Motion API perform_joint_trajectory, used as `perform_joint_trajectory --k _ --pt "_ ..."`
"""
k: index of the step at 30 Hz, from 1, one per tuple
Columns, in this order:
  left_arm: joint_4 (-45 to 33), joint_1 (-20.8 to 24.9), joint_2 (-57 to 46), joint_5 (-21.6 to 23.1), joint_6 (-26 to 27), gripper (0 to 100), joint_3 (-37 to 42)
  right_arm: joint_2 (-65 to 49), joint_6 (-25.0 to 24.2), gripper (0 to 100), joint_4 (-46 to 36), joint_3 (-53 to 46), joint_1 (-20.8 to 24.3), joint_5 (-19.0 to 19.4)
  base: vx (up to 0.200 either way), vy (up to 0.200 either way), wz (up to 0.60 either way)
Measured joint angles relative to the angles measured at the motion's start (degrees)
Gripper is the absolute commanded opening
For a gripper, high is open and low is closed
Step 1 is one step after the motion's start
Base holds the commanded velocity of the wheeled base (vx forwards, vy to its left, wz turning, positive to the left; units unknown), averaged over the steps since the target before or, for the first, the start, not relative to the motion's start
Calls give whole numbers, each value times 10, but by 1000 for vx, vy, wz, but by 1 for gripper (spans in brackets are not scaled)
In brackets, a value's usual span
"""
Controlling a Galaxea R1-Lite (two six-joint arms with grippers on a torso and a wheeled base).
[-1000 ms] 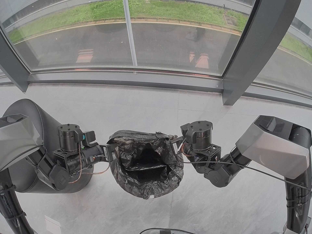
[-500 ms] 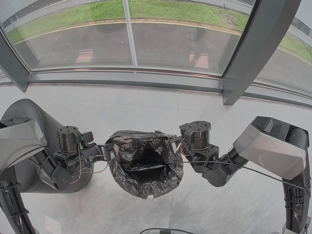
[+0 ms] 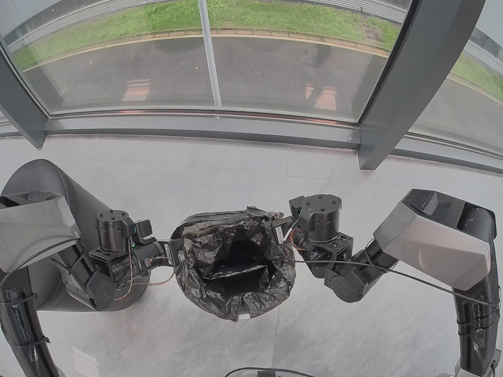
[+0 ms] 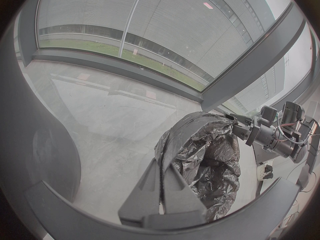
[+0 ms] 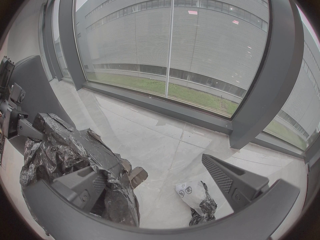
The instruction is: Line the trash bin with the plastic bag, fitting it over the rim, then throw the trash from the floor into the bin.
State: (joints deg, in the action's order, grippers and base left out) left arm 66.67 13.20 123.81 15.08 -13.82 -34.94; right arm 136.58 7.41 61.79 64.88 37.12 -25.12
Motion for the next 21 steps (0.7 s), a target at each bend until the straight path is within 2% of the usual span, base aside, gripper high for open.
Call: perform_joint_trajectory --k 5,6,11,18,21 --pt "-1 -1 0 0 0 0 2 4 1 100 3 -2 0 0 0 0 0" --pt "-2 -1 -1 0 0 100 2 5 1 100 3 -2 0 0 0 0 0" --pt "0 1 -4 -8 0 100 4 7 1 100 4 -3 0 0 0 0 0" --pt "35 4 -2 -77 5 100 3 7 1 100 5 -3 -1 1 0 0 0" --pt "51 2 0 -94 31 100 7 7 0 100 6 -3 -1 1 0 0 0"
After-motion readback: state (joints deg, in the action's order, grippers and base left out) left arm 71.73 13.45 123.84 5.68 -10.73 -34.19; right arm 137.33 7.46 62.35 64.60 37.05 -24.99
